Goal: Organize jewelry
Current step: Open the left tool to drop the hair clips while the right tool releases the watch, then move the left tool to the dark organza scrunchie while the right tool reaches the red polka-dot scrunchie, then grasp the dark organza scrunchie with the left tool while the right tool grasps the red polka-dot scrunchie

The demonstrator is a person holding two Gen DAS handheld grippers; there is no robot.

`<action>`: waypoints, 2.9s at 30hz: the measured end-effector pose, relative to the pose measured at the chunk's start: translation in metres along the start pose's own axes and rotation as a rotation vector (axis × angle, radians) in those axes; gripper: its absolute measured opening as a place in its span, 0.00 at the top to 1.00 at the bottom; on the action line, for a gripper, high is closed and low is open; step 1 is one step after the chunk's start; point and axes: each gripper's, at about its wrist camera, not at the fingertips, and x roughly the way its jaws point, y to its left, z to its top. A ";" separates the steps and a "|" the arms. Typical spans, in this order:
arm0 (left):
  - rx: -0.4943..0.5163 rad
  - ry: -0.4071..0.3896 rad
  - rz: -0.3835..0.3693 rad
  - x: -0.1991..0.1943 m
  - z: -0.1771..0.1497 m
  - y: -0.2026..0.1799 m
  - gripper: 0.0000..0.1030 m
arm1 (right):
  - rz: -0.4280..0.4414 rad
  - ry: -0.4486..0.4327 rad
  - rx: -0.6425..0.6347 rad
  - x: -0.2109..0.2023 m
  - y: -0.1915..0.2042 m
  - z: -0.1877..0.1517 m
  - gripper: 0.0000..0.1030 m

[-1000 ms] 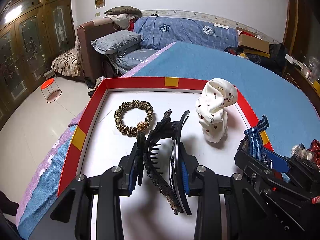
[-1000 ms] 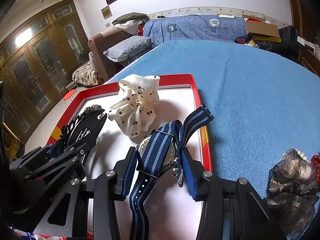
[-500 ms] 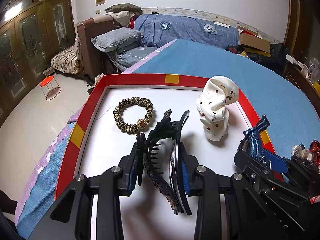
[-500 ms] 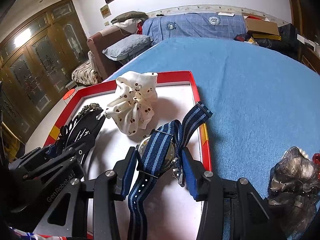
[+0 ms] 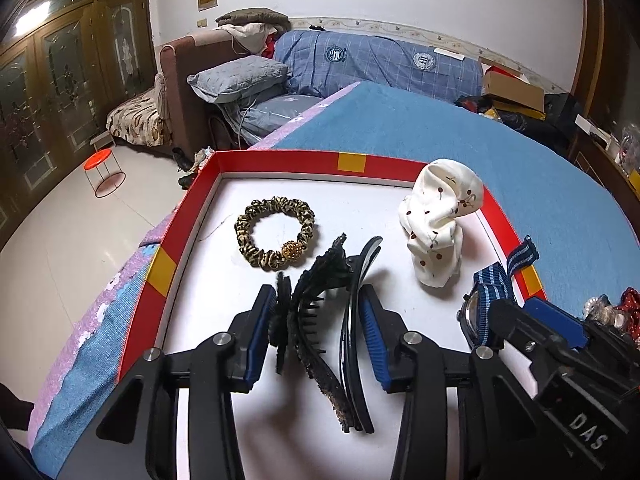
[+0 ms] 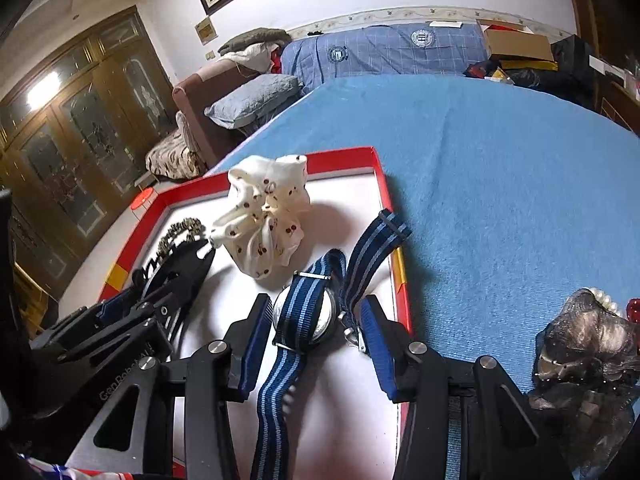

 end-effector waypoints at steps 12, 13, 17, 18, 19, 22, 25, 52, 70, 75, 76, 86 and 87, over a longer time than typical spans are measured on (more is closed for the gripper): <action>-0.022 -0.079 -0.038 -0.026 -0.004 0.003 0.60 | 0.060 -0.060 0.050 -0.031 -0.005 0.005 0.51; -0.019 -0.088 -0.044 -0.028 -0.004 0.001 0.60 | 0.063 -0.062 0.053 -0.032 -0.006 0.005 0.51; 0.009 -0.121 -0.056 -0.037 -0.004 -0.003 0.60 | 0.065 -0.071 0.067 -0.039 -0.010 0.004 0.51; 0.017 -0.125 -0.054 -0.037 -0.004 -0.005 0.60 | 0.062 -0.075 0.071 -0.041 -0.011 0.004 0.50; 0.023 -0.129 -0.057 -0.038 -0.003 -0.007 0.60 | 0.061 -0.078 0.074 -0.043 -0.011 0.004 0.50; 0.034 -0.139 -0.068 -0.042 -0.004 -0.012 0.60 | 0.065 -0.084 0.089 -0.049 -0.016 0.004 0.50; 0.042 -0.143 -0.074 -0.043 0.001 -0.017 0.59 | 0.066 -0.088 0.102 -0.056 -0.022 0.002 0.50; 0.200 -0.197 -0.168 -0.084 -0.007 -0.067 0.59 | -0.048 -0.261 0.114 -0.149 -0.098 -0.027 0.50; 0.368 -0.017 -0.514 -0.117 -0.028 -0.166 0.36 | -0.060 -0.421 0.383 -0.218 -0.188 -0.036 0.47; 0.441 0.097 -0.530 -0.091 -0.039 -0.215 0.23 | -0.058 -0.441 0.425 -0.227 -0.198 -0.038 0.47; 0.449 0.119 -0.522 -0.084 -0.041 -0.221 0.23 | -0.057 -0.450 0.434 -0.230 -0.201 -0.039 0.47; 0.388 0.149 -0.489 -0.042 -0.049 -0.239 0.72 | -0.050 -0.459 0.498 -0.238 -0.215 -0.043 0.45; 0.386 0.141 -0.492 -0.044 -0.047 -0.237 0.73 | -0.055 -0.456 0.497 -0.237 -0.215 -0.043 0.45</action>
